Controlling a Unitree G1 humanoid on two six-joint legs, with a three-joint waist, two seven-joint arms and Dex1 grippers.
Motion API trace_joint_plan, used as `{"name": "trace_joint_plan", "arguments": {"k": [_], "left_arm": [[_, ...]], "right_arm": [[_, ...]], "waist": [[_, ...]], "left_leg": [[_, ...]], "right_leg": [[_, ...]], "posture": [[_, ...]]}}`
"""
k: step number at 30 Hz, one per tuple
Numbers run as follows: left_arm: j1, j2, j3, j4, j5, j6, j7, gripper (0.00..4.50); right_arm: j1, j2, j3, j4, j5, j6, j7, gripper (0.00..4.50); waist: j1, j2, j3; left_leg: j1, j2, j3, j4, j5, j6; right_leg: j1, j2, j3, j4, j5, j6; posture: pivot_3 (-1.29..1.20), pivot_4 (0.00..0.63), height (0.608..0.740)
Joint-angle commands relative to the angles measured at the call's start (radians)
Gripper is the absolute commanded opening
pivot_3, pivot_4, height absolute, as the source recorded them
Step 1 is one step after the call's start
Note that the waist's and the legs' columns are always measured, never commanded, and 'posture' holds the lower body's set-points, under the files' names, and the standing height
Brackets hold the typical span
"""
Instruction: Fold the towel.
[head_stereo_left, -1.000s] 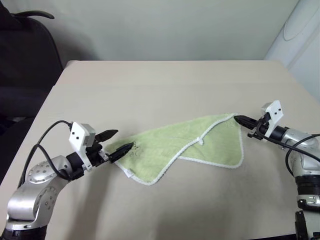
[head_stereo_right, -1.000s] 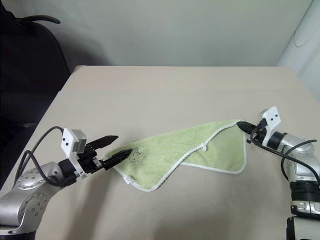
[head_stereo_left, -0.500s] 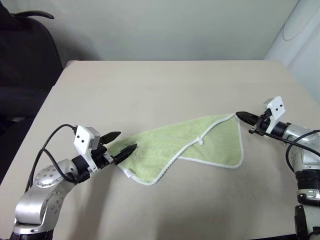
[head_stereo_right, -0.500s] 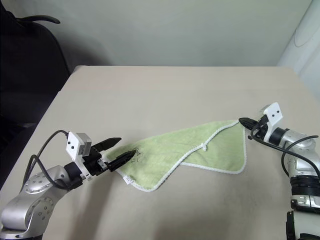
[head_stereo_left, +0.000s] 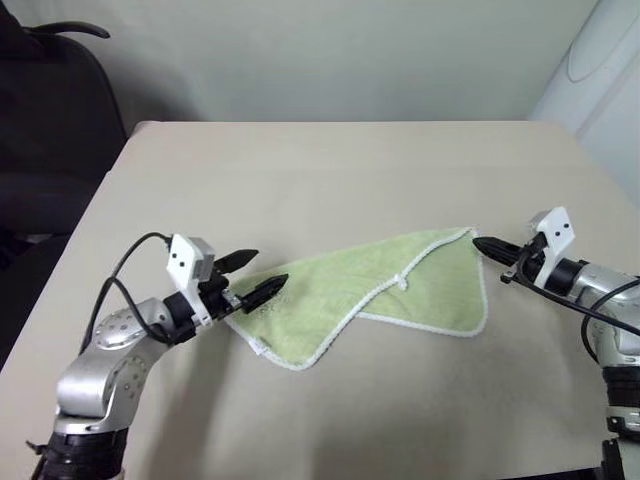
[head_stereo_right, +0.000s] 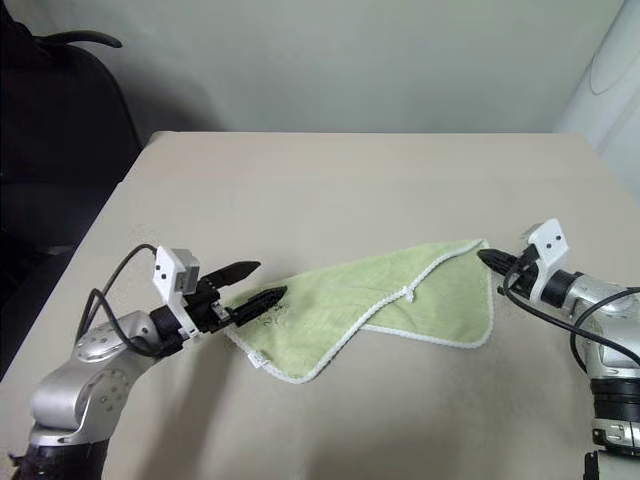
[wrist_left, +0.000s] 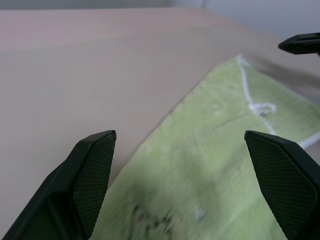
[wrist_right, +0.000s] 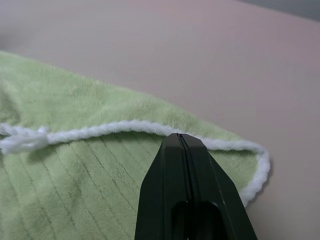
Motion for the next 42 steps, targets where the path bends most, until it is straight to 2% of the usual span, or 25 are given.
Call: {"name": "trace_joint_plan", "arguments": {"k": [1,11,17,18,20,22,28,34,42], "left_arm": [[-0.008,-0.02,-0.016,-0.009,0.01,-0.027,0.004,4.45],[-0.062,0.046,0.001,0.021,0.001,0.001,-0.033,4.45],[-0.007,0.07,0.026,-0.03,-0.022,0.032,-0.028,4.45],[-0.002,0.07,0.027,-0.036,-0.024,0.036,-0.025,4.5],[-0.006,0.071,0.02,-0.042,-0.02,0.039,-0.024,4.5],[-0.015,0.073,0.016,-0.041,-0.012,0.037,-0.024,4.5],[0.003,0.064,0.025,-0.073,-0.014,0.038,-0.012,4.5],[0.06,0.042,0.047,-0.128,-0.022,0.034,0.026,4.5],[0.092,0.03,0.045,-0.146,-0.02,0.021,0.043,4.5]], "right_arm": [[0.038,-0.016,-0.046,-0.058,0.023,0.009,-0.017,0.0],[0.091,0.037,-0.063,-0.114,0.043,0.015,-0.085,0.0],[-0.007,0.024,0.018,-0.031,-0.034,-0.033,-0.083,0.0],[-0.058,0.014,0.042,0.028,-0.069,-0.055,-0.085,0.38],[-0.182,-0.008,0.114,0.174,-0.16,-0.132,-0.066,0.84],[-0.277,-0.022,0.179,0.302,-0.233,-0.212,-0.034,1.6],[-0.502,-0.062,0.396,0.71,-0.504,-0.583,0.006,3.63],[-0.66,-0.061,0.493,0.972,-0.651,-0.772,-0.038,3.63],[-0.741,-0.028,0.51,1.119,-0.723,-0.811,-0.115,3.63]], "waist": [[-0.001,0.0,0.0],[-0.001,-0.001,0.0],[-0.005,0.0,0.0],[-0.006,0.0,0.0],[-0.01,0.0,0.0],[-0.011,0.0,0.0],[-0.001,0.0,0.0],[0.0,0.0,0.0],[0.001,0.0,0.0]], "left_leg": [[0.0,0.0,0.0,0.0,0.0,0.0],[0.001,0.0,0.0,0.001,0.0,0.0],[0.001,0.001,0.0,0.0,0.0,0.001],[0.001,0.001,0.0,0.0,0.0,0.001],[0.001,0.001,0.0,0.001,0.0,0.001],[0.001,0.001,0.0,0.002,0.001,0.001],[0.0,0.001,-0.001,0.001,-0.001,0.001],[-0.002,0.001,0.001,0.0,-0.002,0.001],[0.001,0.002,0.001,0.0,-0.002,0.0]], "right_leg": [[0.0,0.0,0.0,0.0,0.0,0.0],[0.001,0.001,0.0,0.0,0.0,0.0],[0.001,0.001,0.0,-0.001,0.0,0.0],[0.001,0.001,0.0,-0.001,0.0,0.0],[0.001,0.001,0.001,0.0,0.0,0.001],[0.0,0.001,0.001,0.001,0.0,0.001],[-0.001,0.001,0.0,0.009,-0.001,-0.001],[-0.004,0.0,0.0,0.009,-0.001,-0.002],[-0.003,0.0,0.0,0.01,-0.002,-0.004]], "posture": [[0.0,0.15,0.74],[0.0,0.15,0.74],[0.0,0.15,0.74],[0.0,0.15,0.74],[0.0,0.15,0.74],[0.0,0.15,0.74],[0.0,0.15,0.74],[0.0,0.15,0.74],[0.0,0.15,0.74]]}}
